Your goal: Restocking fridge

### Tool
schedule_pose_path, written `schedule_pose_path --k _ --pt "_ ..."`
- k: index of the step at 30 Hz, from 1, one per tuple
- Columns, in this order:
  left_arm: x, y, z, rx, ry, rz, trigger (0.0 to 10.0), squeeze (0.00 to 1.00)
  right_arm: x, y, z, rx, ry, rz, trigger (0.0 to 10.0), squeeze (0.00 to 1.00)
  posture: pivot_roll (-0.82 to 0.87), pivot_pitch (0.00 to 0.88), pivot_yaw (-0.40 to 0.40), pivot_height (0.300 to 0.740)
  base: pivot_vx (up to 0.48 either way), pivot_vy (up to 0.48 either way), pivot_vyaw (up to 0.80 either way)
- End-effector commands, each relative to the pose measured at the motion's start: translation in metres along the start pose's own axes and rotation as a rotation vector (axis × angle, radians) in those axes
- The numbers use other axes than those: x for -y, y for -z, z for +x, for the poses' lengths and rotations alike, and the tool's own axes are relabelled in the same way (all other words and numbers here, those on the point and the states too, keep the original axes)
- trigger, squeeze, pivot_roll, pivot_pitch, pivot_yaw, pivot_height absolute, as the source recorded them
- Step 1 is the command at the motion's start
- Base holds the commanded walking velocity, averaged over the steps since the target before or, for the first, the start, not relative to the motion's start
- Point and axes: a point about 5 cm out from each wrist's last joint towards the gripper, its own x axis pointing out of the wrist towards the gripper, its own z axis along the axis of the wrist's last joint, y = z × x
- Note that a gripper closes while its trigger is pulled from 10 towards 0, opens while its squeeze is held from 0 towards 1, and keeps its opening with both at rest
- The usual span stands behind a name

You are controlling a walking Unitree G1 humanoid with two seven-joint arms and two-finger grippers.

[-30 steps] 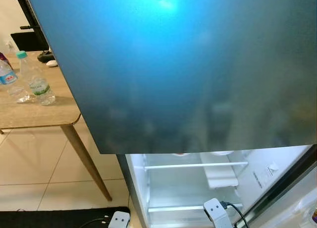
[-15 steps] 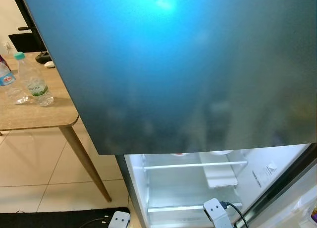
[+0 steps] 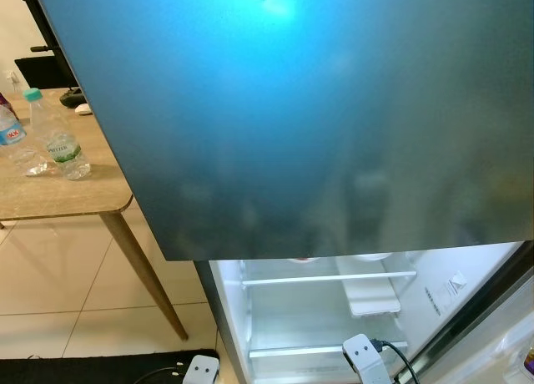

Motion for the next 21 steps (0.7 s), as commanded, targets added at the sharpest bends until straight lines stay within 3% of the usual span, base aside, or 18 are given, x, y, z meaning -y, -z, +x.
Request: schedule_pose_path --k 1,21 --pt "0.0021 0.0001 0.0006 -0.007 0.004 -0.002 10.0 0.0 -0.0016 0.003 0.0001 -0.011 -0.003 0.013 10.0 0.0 0.02 0.0 0.001 0.74 0.0 0.0 0.0" --pt "0.0015 0.0003 0.0004 -0.01 0.004 0.008 10.0 0.0 -0.0027 0.0023 0.0004 -0.009 -0.008 0.004 10.0 0.0 0.02 0.0 0.003 0.74 0.0 0.0 0.0"
